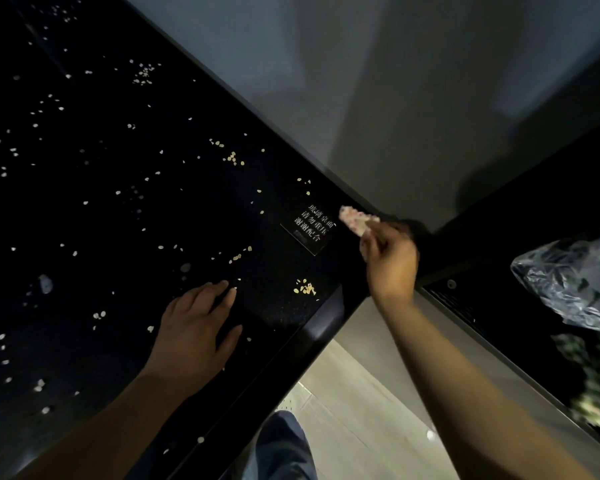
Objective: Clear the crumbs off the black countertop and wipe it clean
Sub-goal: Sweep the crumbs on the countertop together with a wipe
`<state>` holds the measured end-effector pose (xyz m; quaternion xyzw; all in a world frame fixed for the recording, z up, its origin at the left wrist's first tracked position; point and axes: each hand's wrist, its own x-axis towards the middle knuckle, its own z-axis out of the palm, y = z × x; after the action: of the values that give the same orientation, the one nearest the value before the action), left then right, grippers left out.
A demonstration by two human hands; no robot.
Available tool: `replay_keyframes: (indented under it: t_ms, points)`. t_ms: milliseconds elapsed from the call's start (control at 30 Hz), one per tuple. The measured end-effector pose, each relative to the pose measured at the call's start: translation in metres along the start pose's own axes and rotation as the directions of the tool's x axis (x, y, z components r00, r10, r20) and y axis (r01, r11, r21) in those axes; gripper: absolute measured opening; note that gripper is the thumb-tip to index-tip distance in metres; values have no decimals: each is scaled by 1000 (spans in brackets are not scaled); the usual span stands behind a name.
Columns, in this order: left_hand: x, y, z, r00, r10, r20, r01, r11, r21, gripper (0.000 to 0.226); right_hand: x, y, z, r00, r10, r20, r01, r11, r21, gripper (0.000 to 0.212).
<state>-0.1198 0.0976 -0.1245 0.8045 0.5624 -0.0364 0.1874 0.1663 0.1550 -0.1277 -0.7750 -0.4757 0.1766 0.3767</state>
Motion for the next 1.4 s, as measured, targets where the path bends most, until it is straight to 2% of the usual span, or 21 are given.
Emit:
replay_keyframes:
  t_ms: [67, 133, 233, 333, 400, 467, 500, 567, 633, 667, 767, 833, 1000, 1067, 1167, 1233, 1300, 1400]
  points:
    - [1, 1, 0, 1000, -7, -1, 7, 1000, 7, 63, 11, 8, 4, 997, 66, 33, -66, 998, -17, 25]
    - [1, 0, 1, 1000, -10, 8, 10, 1000, 23, 63, 5, 12, 12, 998, 63, 29, -62, 998, -32, 22]
    - [0, -1, 2, 1000, -10, 8, 9, 999, 37, 64, -28, 10, 24, 997, -74, 37, 77, 992, -97, 18]
    - [-1, -2, 2, 1000, -8, 3, 8, 999, 46, 64, -70, 2, 33, 983, -171, 68, 175, 983, -63, 17]
    - [-2, -2, 2, 1000, -1, 5, 1, 999, 46, 63, -94, -4, 38, 970, -188, 156, 192, 981, -11, 18]
    - [-2, -2, 2, 1000, 4, 10, -4, 999, 44, 63, -106, -8, 39, 958, -137, 254, 128, 990, 55, 19]
    - [-3, -3, 2, 1000, 7, 8, -8, 999, 42, 62, -104, -11, 36, 963, -107, 249, 87, 992, 92, 18]
    - [-3, -3, 2, 1000, 7, 10, -8, 999, 40, 62, -86, -14, 27, 990, -73, 117, 57, 989, 139, 15]
    - [-3, -4, 1, 1000, 5, 16, -5, 999, 37, 64, -56, -17, 18, 998, -62, -22, 64, 990, 128, 15]
    - [-3, -4, 0, 1000, 7, 21, -8, 999, 33, 68, -40, -16, 15, 997, -56, -48, 61, 993, 101, 15]
    - [-4, -6, -1, 999, 21, 41, -22, 1000, 13, 81, -18, -6, 18, 999, -21, 25, 21, 1000, -9, 18]
    - [-4, -7, -2, 997, 31, 67, -32, 999, 5, 81, -26, 3, 23, 997, -42, 60, 45, 998, -47, 18]
    - [-6, -12, -1, 995, 83, 47, -81, 996, -31, 65, -76, 2, 37, 988, -148, 54, 150, 988, -32, 18]
    - [-4, -13, -4, 997, 79, 7, -78, 991, -110, 54, -101, -4, 43, 976, -156, 154, 158, 987, 1, 18]
    - [-9, -16, -9, 995, 69, -76, -85, 970, -227, 41, -123, -9, 44, 957, -84, 279, 68, 996, 65, 20]
    - [-21, -20, -11, 991, 43, -124, -73, 965, -251, 37, -121, -12, 39, 962, -74, 261, 45, 992, 115, 20]
    - [-36, -25, -13, 993, 5, -115, -34, 966, -255, 38, -114, -15, 35, 980, -85, 180, 61, 989, 133, 19]
    - [-59, -39, -12, 995, -44, -94, 25, 980, -198, 55, -106, -12, 37, 991, -56, 125, 50, 997, 52, 19]
